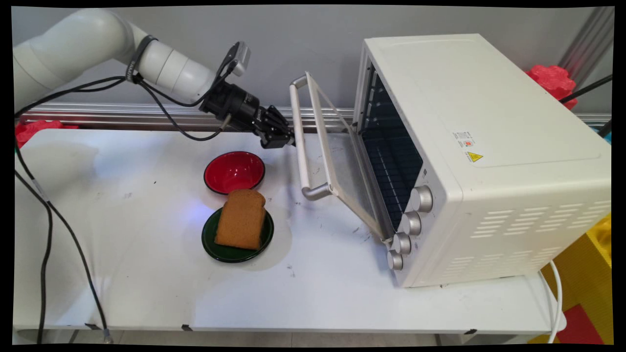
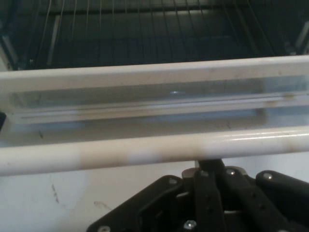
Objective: Close the oven
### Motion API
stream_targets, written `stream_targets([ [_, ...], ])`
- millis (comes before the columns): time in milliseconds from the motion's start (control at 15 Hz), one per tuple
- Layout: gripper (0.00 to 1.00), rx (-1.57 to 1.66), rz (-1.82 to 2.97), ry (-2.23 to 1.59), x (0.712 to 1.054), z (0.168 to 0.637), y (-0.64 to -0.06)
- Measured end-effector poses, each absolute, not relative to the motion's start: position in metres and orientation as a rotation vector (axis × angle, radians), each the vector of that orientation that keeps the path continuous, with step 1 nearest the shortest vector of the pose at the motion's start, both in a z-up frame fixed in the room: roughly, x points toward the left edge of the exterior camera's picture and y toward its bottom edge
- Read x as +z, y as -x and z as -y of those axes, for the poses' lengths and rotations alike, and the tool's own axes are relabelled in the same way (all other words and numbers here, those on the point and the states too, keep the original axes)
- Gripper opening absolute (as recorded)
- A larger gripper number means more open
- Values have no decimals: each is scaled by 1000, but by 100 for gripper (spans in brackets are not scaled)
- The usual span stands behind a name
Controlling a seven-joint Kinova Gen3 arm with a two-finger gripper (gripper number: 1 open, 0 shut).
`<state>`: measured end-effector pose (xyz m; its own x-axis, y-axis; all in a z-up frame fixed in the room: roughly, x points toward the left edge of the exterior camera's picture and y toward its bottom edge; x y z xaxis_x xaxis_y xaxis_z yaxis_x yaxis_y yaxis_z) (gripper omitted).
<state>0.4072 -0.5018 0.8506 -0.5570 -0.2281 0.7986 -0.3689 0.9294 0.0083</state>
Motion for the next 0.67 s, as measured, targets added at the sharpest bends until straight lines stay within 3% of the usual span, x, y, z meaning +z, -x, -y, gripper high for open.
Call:
stream_targets([
  [667,0,218,2159,-419,859,512,-382],
])
